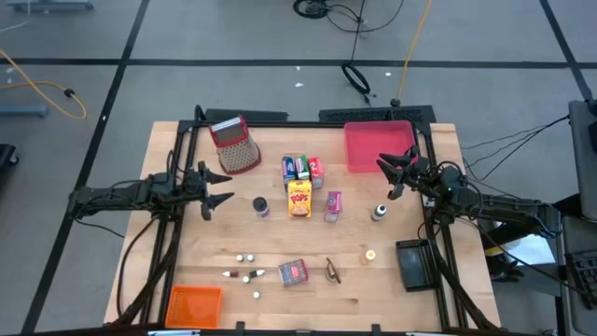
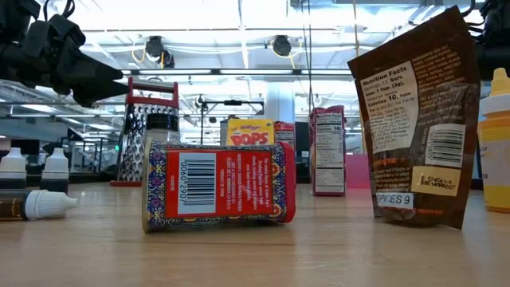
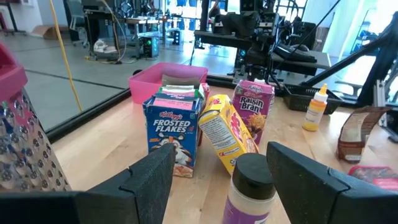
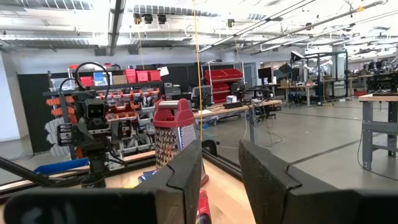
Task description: Pick & Place Kitchen Items
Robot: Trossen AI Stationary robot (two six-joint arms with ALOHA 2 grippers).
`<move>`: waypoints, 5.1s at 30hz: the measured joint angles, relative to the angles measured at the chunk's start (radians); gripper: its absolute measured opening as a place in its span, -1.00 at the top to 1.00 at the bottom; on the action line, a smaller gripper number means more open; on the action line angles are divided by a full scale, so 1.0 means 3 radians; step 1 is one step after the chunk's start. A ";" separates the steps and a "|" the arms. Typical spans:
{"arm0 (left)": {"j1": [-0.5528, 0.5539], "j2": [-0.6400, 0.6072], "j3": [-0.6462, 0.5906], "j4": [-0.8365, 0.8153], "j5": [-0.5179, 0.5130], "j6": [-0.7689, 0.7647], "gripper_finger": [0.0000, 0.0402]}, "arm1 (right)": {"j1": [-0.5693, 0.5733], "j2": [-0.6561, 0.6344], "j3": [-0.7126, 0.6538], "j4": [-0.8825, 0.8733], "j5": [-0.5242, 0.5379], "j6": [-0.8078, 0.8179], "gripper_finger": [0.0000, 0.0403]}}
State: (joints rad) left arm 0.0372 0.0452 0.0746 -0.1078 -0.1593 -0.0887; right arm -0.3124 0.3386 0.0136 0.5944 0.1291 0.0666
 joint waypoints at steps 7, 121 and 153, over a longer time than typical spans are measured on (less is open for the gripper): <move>0.0003 0.0001 0.0001 0.0000 -0.0005 0.0551 -0.28 | 0.0000 0.0001 0.0001 0.0029 0.0000 0.0000 0.50; 0.0002 0.0015 0.0001 0.0358 -0.0170 -0.0282 -0.28 | 0.1113 0.0981 0.1773 -0.3011 -0.0176 0.0885 0.30; -0.0001 0.2867 0.1013 0.1921 0.0181 -0.0284 -0.28 | 0.1115 0.2539 0.2944 -0.2168 -0.0377 0.0258 0.31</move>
State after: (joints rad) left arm 0.0370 0.9053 0.3785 0.4686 -0.1050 -0.1739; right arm 0.0219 1.1003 0.8967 -0.0561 0.0161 0.1440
